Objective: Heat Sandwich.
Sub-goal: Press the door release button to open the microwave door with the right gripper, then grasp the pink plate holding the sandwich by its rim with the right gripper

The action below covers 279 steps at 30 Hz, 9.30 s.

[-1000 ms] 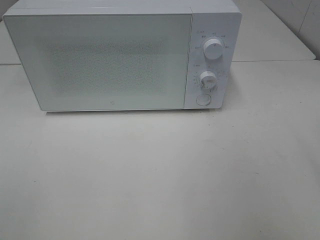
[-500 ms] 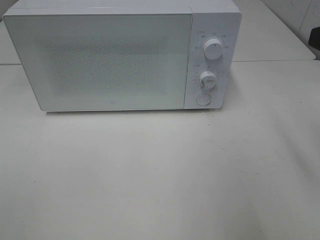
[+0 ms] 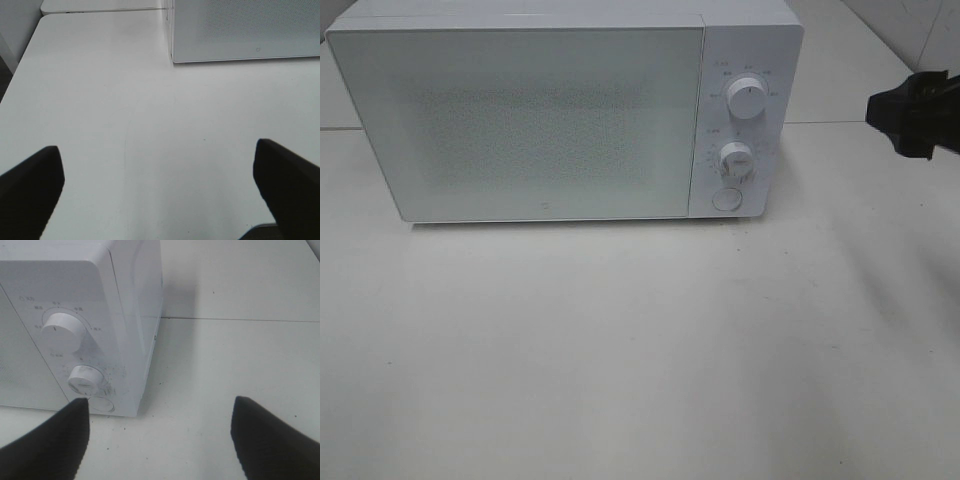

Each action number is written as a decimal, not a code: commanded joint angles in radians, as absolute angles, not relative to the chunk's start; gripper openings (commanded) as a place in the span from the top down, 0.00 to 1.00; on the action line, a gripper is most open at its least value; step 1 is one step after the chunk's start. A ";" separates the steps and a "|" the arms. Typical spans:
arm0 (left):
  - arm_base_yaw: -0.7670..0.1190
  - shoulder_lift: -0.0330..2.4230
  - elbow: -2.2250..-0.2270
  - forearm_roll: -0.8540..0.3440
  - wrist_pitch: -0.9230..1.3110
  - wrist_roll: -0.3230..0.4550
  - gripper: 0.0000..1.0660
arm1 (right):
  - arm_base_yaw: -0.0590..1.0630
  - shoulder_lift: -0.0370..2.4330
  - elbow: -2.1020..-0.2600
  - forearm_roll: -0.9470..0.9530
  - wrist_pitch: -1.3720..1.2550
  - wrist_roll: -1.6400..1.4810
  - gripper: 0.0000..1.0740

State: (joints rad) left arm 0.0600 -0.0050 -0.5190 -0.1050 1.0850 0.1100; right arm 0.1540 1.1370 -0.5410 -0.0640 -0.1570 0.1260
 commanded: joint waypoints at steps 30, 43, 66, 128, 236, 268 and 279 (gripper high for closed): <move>0.065 -0.009 -0.518 -0.108 1.073 0.113 0.08 | 0.501 1.676 -0.331 0.409 -1.093 -0.144 0.30; 0.065 -0.009 -0.518 -0.108 1.073 0.113 0.08 | 0.706 1.788 -0.346 0.632 -1.174 -0.145 0.30; 0.065 -0.009 -0.518 -0.108 1.073 0.113 0.08 | 0.747 1.799 -0.346 0.704 -1.181 0.423 0.30; 0.065 -0.009 -0.518 -0.108 1.073 0.112 0.08 | 0.667 2.025 -0.597 0.597 -1.041 1.529 1.00; 0.065 -0.009 -0.518 -0.107 1.073 0.113 0.08 | 0.529 2.025 -0.725 0.466 -0.888 1.433 1.00; 0.065 -0.009 -0.518 -0.107 1.073 0.113 0.08 | 0.580 1.505 -0.482 0.443 -0.134 0.733 0.96; 0.065 -0.009 -0.518 -0.107 1.073 0.113 0.08 | 0.580 1.426 -0.570 0.332 0.315 0.371 0.94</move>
